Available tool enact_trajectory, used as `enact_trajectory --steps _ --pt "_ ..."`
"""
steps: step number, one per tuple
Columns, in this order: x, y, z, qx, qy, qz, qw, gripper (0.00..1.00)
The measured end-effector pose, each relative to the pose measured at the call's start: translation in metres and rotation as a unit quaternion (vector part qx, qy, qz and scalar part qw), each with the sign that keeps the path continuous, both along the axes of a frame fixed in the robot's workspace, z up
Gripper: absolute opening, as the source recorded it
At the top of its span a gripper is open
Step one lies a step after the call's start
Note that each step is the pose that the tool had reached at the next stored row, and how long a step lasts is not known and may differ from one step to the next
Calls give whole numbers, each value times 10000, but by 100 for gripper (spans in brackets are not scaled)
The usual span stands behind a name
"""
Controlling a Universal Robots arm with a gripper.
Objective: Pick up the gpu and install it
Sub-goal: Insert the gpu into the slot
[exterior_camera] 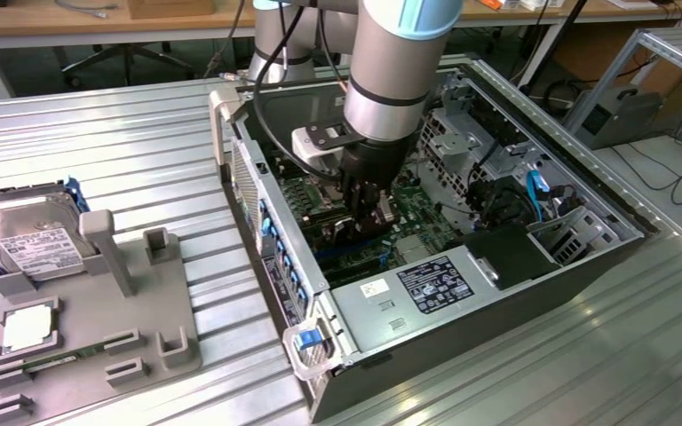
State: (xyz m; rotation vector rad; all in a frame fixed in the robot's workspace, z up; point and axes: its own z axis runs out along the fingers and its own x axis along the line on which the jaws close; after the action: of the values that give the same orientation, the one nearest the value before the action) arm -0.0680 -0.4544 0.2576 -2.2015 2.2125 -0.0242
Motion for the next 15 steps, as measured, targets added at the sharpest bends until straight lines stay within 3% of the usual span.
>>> enact_trajectory --steps 15 --pt "-30 0 -19 0 0 0 10000 27"
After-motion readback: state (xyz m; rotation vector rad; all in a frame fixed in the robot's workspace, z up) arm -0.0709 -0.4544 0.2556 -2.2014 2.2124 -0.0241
